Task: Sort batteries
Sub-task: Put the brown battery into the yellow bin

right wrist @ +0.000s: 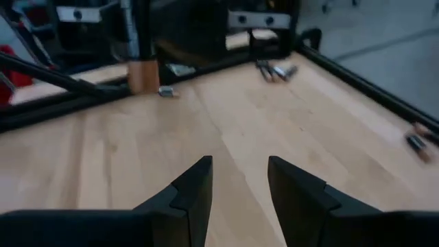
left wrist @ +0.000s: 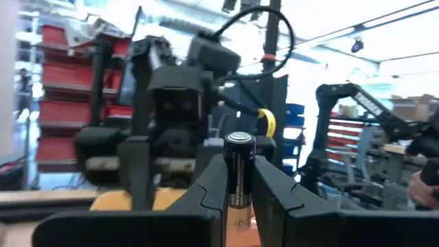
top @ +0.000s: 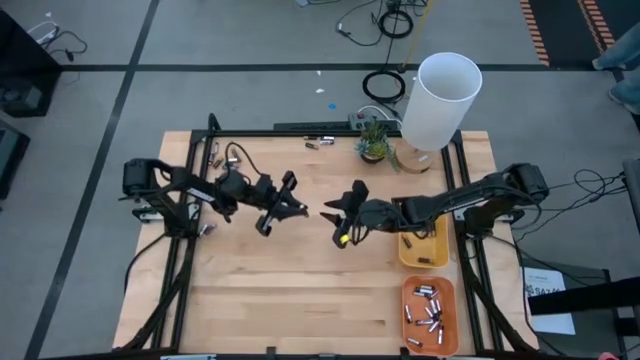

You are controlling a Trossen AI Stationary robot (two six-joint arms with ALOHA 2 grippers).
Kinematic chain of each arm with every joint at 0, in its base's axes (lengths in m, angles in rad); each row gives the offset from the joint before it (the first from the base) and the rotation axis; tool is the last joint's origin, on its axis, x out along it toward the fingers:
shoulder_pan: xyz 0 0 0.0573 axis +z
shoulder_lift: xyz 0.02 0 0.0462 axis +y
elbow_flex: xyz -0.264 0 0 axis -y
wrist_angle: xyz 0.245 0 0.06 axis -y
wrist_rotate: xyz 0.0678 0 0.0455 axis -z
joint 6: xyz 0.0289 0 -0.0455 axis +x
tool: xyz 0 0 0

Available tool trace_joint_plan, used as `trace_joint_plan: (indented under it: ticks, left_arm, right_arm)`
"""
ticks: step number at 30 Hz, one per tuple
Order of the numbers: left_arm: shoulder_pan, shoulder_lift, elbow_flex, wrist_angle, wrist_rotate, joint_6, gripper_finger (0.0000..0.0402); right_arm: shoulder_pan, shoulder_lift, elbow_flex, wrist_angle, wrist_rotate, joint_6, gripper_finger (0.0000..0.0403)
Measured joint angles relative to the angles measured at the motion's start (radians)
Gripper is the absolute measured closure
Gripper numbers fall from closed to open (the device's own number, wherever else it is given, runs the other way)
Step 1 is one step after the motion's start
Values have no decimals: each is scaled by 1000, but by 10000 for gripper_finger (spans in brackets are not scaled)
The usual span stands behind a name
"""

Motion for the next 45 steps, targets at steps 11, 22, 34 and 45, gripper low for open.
trace_joint_plan:
  ticks: [11, 22, 34, 45]
  left_arm:
    - [-56, 0, 24, -9, -25, 33, 357]
    - [-57, 0, 24, -52, -84, 87, 357]
    - [-58, 0, 25, -96, -157, 112, 357]
    - [-57, 0, 25, -111, -185, 128, 357]
  right_arm:
    - [4, 66, 0, 190, -134, -56, 265]
    - [-6, 65, 0, 242, -155, -54, 172]
    - [-44, 65, 0, 252, -158, -69, 156]
    - [-54, 65, 0, 261, -159, -70, 231]
